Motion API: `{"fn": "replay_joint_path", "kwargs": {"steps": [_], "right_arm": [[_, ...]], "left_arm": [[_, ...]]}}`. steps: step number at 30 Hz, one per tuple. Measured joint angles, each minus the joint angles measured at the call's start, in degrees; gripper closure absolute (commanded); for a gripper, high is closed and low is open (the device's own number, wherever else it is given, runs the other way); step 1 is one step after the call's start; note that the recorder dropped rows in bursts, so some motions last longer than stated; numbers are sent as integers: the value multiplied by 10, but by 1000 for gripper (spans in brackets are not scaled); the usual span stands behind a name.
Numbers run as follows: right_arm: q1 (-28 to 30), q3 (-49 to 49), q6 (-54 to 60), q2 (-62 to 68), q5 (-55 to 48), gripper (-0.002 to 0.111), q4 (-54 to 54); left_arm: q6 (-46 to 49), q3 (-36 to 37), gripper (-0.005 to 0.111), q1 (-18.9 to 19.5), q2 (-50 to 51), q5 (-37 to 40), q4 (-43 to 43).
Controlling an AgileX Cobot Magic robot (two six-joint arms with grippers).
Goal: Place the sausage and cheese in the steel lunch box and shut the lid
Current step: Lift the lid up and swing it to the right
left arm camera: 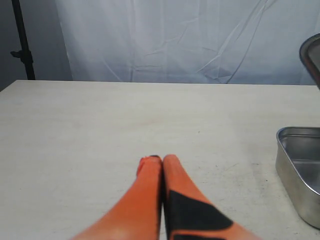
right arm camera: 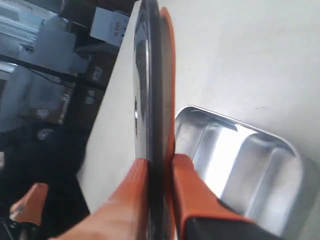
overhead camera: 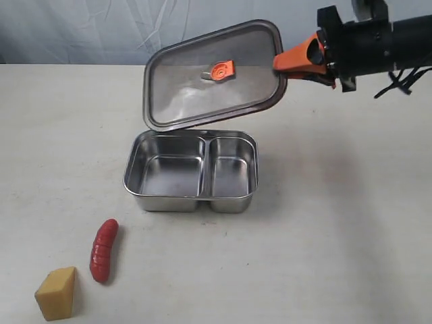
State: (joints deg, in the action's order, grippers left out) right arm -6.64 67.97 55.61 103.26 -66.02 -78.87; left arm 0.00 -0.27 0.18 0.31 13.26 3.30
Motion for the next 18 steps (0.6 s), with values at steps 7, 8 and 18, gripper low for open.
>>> {"fn": "replay_joint_path", "kwargs": {"steps": [7,8,18], "right_arm": [[15,51,-52,-100,107,109,270],[15,54,-58,-112,127,109,310],[17,58,-77,-193,222,109,540]], "left_arm": [[0,0,107,0,0,0,0],[0,0,107,0,0,0,0],[0,0,107,0,0,0,0]]}}
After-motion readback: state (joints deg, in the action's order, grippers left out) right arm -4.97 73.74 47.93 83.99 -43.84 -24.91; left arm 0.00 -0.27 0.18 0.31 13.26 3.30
